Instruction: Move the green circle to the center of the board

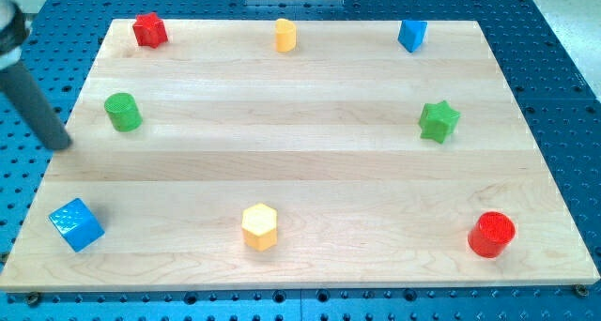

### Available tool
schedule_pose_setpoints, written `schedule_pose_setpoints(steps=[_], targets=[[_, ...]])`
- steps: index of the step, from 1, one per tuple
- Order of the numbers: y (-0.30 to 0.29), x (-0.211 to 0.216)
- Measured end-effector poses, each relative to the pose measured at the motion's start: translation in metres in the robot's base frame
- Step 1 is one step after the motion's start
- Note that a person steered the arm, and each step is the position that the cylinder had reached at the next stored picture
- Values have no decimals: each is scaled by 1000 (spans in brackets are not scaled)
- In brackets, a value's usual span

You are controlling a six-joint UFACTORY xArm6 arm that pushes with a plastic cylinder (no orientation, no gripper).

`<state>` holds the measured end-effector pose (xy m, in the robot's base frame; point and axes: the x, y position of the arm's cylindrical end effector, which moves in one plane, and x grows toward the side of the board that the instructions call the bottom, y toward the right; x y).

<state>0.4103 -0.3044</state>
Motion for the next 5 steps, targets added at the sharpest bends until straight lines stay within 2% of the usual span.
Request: schedule_pose_setpoints(steps=[1, 2, 3, 4, 5], targets=[[95, -12], [221, 7], [286, 11], [281, 27], [317, 40]])
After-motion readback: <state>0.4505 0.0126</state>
